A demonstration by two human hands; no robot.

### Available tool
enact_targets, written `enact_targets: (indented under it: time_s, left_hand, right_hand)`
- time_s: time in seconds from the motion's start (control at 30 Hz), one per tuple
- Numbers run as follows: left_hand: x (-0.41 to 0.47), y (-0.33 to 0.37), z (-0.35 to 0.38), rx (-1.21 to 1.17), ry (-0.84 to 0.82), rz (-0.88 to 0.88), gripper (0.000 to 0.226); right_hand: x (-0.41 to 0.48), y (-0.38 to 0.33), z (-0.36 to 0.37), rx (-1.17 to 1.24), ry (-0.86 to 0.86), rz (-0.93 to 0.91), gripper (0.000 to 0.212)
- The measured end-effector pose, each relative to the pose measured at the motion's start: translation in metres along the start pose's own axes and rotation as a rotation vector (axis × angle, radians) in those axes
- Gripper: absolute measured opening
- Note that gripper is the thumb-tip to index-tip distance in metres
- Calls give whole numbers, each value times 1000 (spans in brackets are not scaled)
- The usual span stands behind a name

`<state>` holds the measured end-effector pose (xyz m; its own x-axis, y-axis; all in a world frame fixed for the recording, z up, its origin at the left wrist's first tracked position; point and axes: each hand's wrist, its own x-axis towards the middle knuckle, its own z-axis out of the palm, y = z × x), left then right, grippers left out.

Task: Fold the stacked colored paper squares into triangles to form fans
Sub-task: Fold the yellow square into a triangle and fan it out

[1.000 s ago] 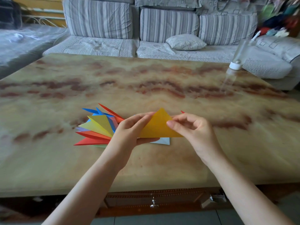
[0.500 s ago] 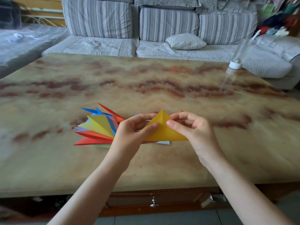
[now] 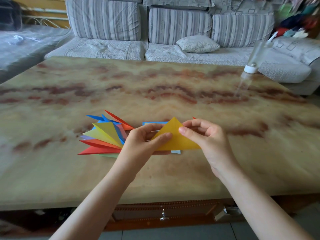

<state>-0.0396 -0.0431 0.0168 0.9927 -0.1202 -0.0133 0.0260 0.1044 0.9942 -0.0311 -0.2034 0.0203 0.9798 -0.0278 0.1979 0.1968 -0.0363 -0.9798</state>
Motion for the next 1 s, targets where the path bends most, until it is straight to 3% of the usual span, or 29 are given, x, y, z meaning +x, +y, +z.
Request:
enact_targets:
  time_s: [0.23,0.57,0.7,0.9,1.0]
  left_hand:
    - [-5,2,2,210,-55,-41,22]
    - [-5,0,2,271,-1,-60,12]
    - [-4,4,1,196,71,-42,11]
    - [-6,7,2,166,144,10,9]
    - [-7,7,4,160,167,23,8]
  right_hand:
    - [1,1,-1,-24,12,6,12]
    - [2,-2,-2,-34,-17,45,5]
    - [1,-6,-7,-1,-145,197,35]
    - [-3,-5,-4,3,-246,242,5]
    - [-4,-1,-1,29,-220,239,10]
